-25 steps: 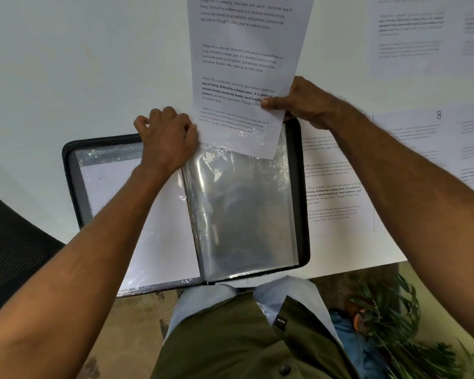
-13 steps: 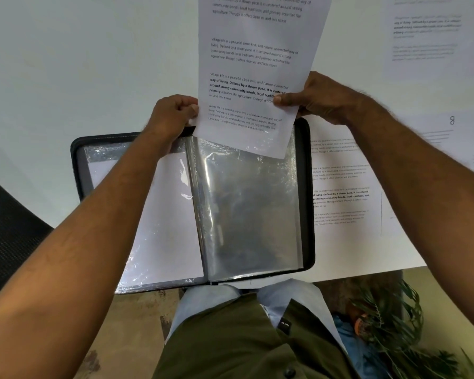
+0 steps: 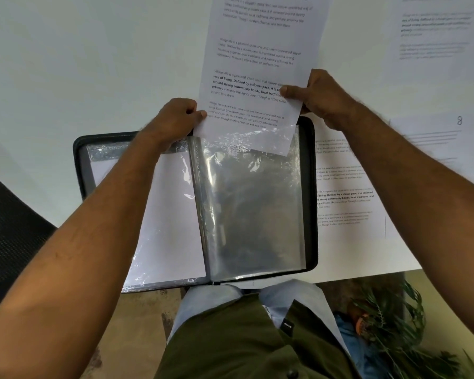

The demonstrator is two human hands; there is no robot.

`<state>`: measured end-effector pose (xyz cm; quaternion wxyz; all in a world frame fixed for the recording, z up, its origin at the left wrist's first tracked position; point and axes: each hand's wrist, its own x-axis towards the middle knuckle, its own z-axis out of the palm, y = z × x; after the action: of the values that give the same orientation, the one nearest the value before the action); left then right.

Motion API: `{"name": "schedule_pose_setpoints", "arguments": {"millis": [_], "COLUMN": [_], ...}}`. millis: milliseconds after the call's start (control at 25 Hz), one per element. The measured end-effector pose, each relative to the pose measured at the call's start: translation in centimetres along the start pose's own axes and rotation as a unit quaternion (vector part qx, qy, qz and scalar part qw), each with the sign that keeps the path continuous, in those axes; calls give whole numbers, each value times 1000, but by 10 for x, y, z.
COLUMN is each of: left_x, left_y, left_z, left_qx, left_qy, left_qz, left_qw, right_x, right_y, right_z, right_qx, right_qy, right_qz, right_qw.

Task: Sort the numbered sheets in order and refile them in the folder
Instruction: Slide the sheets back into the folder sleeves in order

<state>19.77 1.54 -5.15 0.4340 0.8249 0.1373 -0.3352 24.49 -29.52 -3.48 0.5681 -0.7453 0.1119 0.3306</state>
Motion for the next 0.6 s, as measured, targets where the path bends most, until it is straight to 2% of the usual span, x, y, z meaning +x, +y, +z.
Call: {"name": "schedule_pose_setpoints", "arguments": {"millis": [160,320,400,600], "left_x": [-1,5,5,2], "left_y": [1,1,1,-5], "left_z": [-3,-7,-6,2], "left_qx": [-47,-25,-74,-198], "left_qy": [-18,-57,-66,6], "left_qz": [-10,-15,-29,-29], "left_qw": [999,998,995,980], "right_x": [-1,-1,1,6], "right_y": [0,-4,-6,-2], "right_z": [0,-1,-2,-1], "right_qx": [-10,-32,-59,-136], "right_qy": [-4,-24,-46,-138], "right_qz": [-5,-19,-15,30], "right_qw": [1000,999,997,981]}}
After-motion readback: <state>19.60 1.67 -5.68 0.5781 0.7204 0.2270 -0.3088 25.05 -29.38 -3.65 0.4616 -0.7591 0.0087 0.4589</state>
